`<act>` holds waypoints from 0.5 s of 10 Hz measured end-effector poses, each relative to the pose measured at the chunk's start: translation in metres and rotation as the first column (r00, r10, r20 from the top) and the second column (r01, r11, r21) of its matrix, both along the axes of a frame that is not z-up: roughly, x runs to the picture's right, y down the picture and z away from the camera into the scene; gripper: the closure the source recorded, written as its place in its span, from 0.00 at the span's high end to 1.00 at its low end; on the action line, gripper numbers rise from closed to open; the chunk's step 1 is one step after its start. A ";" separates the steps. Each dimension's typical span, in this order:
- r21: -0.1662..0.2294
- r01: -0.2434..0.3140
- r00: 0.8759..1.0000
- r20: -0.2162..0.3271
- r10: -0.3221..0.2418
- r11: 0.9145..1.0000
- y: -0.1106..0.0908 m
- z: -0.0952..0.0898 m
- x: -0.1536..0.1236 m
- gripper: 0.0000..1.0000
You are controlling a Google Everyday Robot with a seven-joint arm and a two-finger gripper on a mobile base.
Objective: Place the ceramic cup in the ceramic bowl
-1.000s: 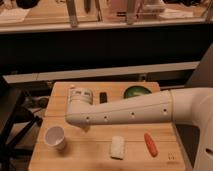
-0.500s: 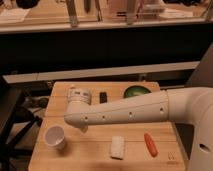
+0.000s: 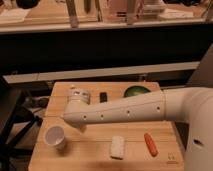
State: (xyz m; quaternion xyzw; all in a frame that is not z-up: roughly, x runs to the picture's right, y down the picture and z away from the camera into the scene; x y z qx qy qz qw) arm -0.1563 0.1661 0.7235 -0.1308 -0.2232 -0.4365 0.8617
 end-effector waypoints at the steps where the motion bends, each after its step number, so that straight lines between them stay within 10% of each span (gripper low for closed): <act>1: -0.002 0.014 1.000 0.013 -0.014 1.000 0.001 0.000 -0.002 0.80; 5: -0.009 0.058 0.997 0.055 -0.058 0.998 0.005 0.002 -0.008 0.80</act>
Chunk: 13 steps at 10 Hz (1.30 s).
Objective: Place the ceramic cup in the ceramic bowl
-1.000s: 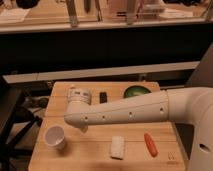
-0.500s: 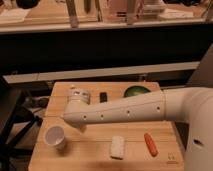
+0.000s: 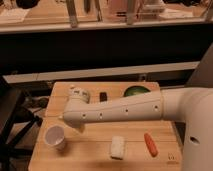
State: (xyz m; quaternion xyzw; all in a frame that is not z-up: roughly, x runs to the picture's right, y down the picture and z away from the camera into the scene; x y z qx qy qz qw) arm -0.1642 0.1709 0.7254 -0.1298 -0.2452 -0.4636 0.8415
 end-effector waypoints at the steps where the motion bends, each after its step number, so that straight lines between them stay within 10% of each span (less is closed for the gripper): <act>1: -0.002 0.014 1.000 0.012 -0.014 1.000 0.001 0.000 -0.001 0.80; 13: -0.022 0.165 0.978 0.129 -0.161 0.986 0.030 0.009 -0.007 0.80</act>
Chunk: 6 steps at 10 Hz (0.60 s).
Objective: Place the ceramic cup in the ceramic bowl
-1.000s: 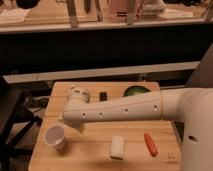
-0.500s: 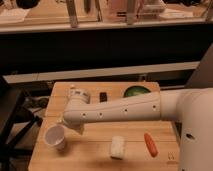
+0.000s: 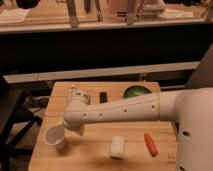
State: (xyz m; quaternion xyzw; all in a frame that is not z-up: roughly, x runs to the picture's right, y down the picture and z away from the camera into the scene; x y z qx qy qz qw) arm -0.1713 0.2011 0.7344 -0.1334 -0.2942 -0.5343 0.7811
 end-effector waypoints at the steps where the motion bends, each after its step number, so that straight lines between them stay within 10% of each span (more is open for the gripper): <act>1: -0.002 0.014 1.000 0.010 -0.014 1.000 0.003 0.001 0.000 0.80; 6: -0.009 0.070 0.997 0.041 -0.070 0.998 0.014 0.007 -0.001 0.80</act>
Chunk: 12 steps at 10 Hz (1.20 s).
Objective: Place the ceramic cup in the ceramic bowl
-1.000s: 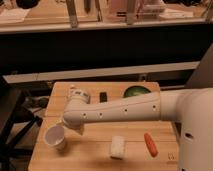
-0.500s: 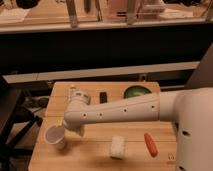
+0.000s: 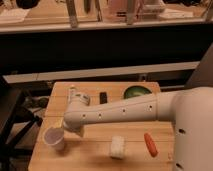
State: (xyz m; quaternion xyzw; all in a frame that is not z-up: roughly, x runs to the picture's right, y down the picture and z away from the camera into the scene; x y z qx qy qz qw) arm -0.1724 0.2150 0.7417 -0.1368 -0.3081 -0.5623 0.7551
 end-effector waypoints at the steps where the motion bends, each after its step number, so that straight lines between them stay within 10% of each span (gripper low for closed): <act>1: -0.001 0.021 1.000 0.013 -0.021 1.000 0.003 0.002 0.000 0.80; 12: -0.006 0.118 0.992 0.053 -0.117 0.993 0.019 0.008 -0.002 0.80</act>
